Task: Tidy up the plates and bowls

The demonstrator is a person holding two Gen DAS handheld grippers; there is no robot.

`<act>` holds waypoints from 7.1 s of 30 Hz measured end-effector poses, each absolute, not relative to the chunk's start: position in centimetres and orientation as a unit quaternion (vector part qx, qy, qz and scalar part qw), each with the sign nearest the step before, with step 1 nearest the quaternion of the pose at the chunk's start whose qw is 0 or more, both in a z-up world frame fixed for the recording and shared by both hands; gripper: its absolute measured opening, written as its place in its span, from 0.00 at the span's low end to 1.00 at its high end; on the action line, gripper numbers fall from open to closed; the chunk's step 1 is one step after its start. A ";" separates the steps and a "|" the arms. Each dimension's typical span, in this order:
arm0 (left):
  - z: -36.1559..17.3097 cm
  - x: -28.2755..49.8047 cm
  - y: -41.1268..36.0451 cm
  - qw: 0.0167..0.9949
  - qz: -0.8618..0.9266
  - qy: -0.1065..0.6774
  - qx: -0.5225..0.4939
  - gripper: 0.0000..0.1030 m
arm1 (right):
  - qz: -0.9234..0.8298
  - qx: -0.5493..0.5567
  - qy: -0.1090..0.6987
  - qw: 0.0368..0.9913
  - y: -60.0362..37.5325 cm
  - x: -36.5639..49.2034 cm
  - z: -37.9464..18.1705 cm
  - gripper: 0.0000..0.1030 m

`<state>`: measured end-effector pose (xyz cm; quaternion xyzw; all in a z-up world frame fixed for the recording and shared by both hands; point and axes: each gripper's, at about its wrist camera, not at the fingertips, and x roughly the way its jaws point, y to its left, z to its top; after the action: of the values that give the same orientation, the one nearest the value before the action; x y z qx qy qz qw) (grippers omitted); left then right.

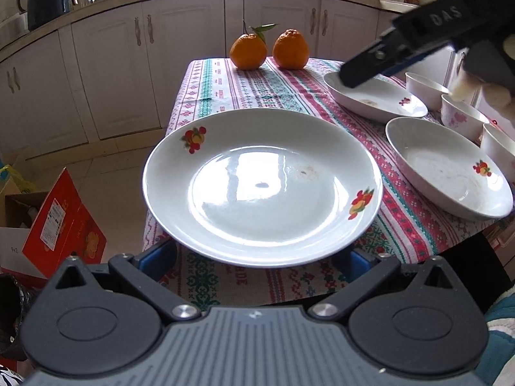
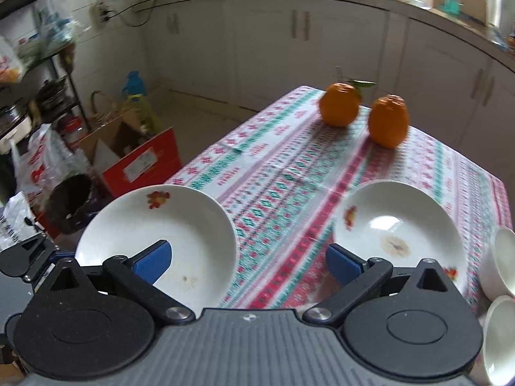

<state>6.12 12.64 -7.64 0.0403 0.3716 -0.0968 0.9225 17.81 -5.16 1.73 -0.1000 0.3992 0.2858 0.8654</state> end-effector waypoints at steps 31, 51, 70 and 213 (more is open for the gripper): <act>-7.5 5.6 13.4 0.927 -0.135 0.345 0.052 0.99 | 0.461 -0.145 0.474 0.736 2.2 25.2 -3.4 0.82; -7.0 6.8 13.7 0.916 -0.158 0.364 0.063 0.99 | 0.495 -0.081 0.513 0.697 1.2 27.6 -4.4 0.69; -6.6 13.1 14.4 0.913 -0.188 0.356 0.070 0.99 | 0.460 -0.050 0.489 0.740 -0.3 32.5 -3.3 0.69; -7.1 5.9 0.8 0.856 -0.370 0.344 0.111 0.99 | 0.290 0.030 0.615 0.733 -21.2 21.2 -2.8 0.74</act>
<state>5.90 0.79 -7.05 0.1110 0.3444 -0.3702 0.8556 21.16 -21.17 -2.83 0.0300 0.6151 0.2897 0.7327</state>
